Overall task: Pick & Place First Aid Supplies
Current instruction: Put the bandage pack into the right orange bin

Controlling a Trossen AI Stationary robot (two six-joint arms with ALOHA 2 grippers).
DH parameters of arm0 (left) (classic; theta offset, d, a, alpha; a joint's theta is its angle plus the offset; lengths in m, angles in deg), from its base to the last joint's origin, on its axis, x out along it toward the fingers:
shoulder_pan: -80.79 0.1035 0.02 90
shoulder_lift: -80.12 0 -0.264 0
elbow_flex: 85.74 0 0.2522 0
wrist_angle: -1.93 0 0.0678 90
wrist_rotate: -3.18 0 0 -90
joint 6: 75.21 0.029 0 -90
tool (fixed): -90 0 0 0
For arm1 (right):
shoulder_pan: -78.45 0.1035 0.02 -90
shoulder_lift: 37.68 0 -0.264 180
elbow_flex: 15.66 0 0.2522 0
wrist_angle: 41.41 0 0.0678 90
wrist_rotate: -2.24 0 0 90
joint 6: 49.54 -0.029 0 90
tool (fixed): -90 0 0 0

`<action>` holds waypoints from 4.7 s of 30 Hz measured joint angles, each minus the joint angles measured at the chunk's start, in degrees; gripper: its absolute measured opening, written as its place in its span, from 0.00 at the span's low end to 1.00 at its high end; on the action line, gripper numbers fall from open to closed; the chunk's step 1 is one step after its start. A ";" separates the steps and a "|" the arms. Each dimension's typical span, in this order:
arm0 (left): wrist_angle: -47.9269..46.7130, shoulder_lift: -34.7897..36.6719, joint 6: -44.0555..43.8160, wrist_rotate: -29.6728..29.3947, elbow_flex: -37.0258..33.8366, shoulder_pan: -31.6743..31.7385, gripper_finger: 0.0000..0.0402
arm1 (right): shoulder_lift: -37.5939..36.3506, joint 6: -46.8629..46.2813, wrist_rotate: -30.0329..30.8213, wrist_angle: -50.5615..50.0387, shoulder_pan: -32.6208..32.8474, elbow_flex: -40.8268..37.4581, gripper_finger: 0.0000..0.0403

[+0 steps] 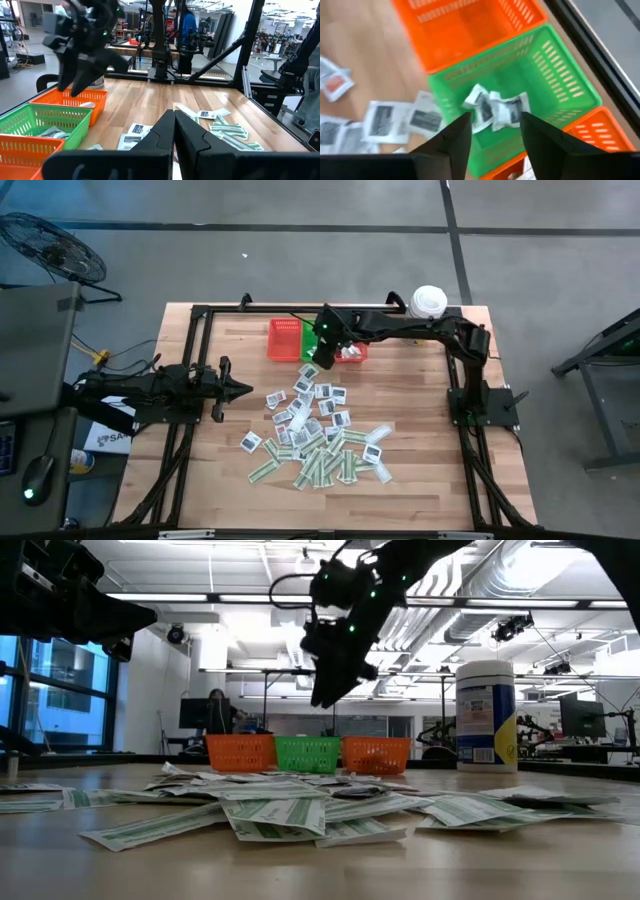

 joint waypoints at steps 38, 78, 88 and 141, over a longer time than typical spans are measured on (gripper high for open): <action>-0.01 0.00 0.00 -0.01 0.00 0.01 0.00 | -24.99 -45.84 -1.01 -9.82 30.79 -29.98 0.44; -0.01 0.00 -0.01 0.00 0.00 0.00 0.00 | -8.56 -65.99 -1.69 -6.16 37.38 -34.37 0.53; -0.01 -0.01 0.00 -0.01 0.00 0.02 0.00 | -9.22 -65.97 -2.29 -6.86 37.31 -33.71 0.35; -0.01 -0.01 -0.02 -0.01 0.00 0.02 0.00 | -33.65 -20.75 7.94 6.85 11.92 -32.87 0.00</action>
